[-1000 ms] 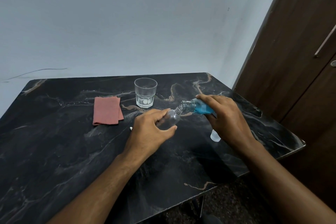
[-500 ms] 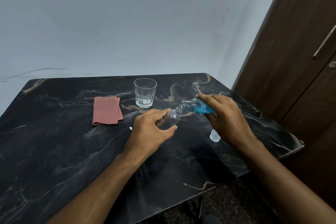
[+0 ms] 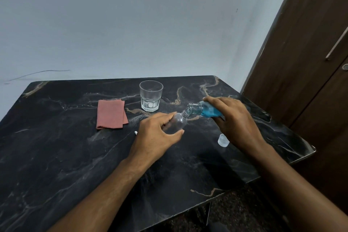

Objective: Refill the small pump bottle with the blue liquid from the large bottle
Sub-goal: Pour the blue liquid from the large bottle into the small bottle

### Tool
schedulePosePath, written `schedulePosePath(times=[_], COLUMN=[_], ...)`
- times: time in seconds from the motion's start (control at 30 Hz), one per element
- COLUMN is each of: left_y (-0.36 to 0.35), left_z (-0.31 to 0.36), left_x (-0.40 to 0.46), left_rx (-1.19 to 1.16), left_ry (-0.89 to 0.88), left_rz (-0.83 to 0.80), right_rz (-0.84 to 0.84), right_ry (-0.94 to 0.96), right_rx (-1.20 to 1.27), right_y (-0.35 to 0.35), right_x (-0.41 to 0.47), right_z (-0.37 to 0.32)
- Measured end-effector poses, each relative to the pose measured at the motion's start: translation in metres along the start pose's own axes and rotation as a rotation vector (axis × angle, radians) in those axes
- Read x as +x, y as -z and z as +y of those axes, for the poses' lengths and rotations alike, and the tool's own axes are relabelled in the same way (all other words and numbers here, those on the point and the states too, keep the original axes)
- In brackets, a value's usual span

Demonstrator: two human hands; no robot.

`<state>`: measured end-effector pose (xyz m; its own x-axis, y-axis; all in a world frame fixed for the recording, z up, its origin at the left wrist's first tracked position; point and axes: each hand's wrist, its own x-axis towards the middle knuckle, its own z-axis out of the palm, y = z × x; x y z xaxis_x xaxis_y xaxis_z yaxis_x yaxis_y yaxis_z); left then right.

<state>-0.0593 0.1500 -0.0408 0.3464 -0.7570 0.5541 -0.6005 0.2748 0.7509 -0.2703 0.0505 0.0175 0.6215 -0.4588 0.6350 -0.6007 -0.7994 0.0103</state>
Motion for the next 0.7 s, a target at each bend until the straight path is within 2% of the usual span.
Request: schedulePosePath(times=[0.7], left_y=[-0.0016], left_z=[-0.0034], left_x=[0.0007], left_rx=[-0.004], left_ry=[-0.007], left_rz=[0.013], right_rz=[0.002], right_ry=[0.017], right_rx=[-0.009], right_y=[0.0007], right_x=[0.0022], right_z=[0.0013])
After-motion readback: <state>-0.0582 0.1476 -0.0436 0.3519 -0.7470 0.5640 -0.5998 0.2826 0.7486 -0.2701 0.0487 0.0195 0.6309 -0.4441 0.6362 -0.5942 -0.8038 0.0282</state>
